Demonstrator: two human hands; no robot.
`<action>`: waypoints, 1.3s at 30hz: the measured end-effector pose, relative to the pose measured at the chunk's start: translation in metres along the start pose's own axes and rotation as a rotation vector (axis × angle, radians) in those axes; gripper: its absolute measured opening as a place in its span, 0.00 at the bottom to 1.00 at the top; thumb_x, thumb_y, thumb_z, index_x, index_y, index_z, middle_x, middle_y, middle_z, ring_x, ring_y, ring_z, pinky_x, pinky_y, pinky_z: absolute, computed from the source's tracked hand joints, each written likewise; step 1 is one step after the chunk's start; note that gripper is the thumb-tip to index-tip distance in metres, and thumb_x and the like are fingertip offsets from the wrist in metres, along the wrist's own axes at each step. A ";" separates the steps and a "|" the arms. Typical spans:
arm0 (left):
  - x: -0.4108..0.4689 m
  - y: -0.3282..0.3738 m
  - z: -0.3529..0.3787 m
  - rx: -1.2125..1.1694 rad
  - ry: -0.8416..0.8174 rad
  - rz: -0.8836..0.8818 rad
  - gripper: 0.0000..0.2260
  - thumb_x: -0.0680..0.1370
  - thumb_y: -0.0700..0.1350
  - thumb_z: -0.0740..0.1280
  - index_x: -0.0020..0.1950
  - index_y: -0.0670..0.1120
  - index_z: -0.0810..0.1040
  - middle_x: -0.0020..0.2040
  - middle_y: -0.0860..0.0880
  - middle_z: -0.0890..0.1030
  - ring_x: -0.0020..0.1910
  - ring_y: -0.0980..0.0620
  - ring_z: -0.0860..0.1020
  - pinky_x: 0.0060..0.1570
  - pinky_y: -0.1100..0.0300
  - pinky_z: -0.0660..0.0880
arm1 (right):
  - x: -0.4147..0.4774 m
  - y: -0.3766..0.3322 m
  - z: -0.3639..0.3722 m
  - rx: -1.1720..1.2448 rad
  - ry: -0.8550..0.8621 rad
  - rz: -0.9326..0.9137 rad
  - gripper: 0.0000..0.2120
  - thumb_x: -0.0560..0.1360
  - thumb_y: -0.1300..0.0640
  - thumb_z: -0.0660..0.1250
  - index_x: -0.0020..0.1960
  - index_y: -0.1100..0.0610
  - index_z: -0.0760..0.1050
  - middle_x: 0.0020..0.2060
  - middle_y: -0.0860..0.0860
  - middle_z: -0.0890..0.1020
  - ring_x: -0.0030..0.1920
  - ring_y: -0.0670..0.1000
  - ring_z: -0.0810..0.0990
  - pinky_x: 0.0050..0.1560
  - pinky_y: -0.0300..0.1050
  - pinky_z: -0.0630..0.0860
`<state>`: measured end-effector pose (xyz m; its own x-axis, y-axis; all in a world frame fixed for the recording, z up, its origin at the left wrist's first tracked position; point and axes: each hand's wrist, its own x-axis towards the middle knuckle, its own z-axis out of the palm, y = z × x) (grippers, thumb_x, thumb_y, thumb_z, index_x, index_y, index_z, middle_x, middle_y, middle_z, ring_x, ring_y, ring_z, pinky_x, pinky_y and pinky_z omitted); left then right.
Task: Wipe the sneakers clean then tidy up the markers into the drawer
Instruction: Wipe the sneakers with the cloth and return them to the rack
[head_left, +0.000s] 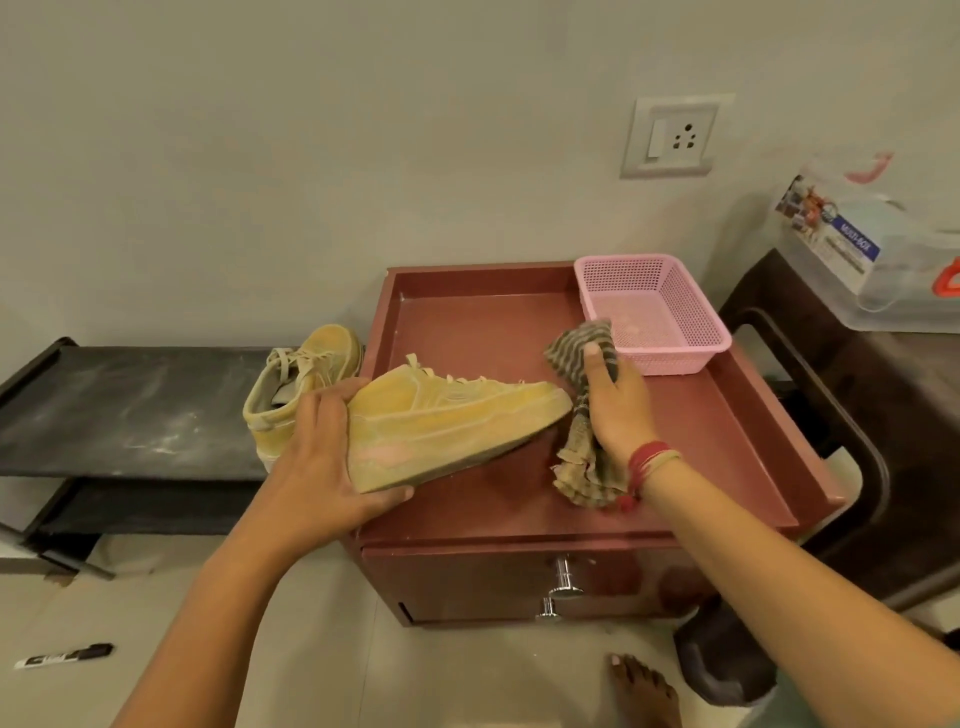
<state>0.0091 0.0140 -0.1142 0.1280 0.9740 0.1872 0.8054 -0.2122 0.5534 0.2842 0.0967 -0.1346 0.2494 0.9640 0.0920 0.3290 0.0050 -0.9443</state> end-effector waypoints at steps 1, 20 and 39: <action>0.000 0.000 0.000 0.011 0.004 0.004 0.46 0.56 0.68 0.68 0.69 0.56 0.55 0.58 0.61 0.56 0.58 0.59 0.62 0.55 0.56 0.67 | -0.008 -0.004 0.002 -0.026 0.034 -0.137 0.23 0.77 0.39 0.55 0.61 0.55 0.73 0.61 0.53 0.76 0.62 0.52 0.73 0.66 0.49 0.68; -0.016 -0.020 -0.012 -0.074 -0.215 -0.048 0.52 0.62 0.48 0.76 0.71 0.70 0.42 0.64 0.65 0.53 0.65 0.56 0.60 0.59 0.55 0.68 | -0.009 -0.002 0.013 0.194 -0.241 0.191 0.20 0.80 0.45 0.55 0.64 0.55 0.72 0.55 0.48 0.76 0.59 0.48 0.73 0.58 0.40 0.65; -0.012 0.026 -0.014 -0.248 0.011 0.155 0.49 0.63 0.59 0.77 0.76 0.52 0.54 0.70 0.56 0.67 0.68 0.61 0.67 0.67 0.57 0.68 | -0.089 -0.025 0.041 -0.631 -0.354 -1.297 0.27 0.69 0.55 0.65 0.67 0.43 0.67 0.71 0.49 0.63 0.74 0.58 0.58 0.67 0.70 0.57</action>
<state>0.0205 -0.0044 -0.0900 0.2308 0.9278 0.2930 0.6106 -0.3726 0.6988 0.2160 0.0214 -0.1320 -0.7186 0.3909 0.5751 0.4975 0.8668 0.0325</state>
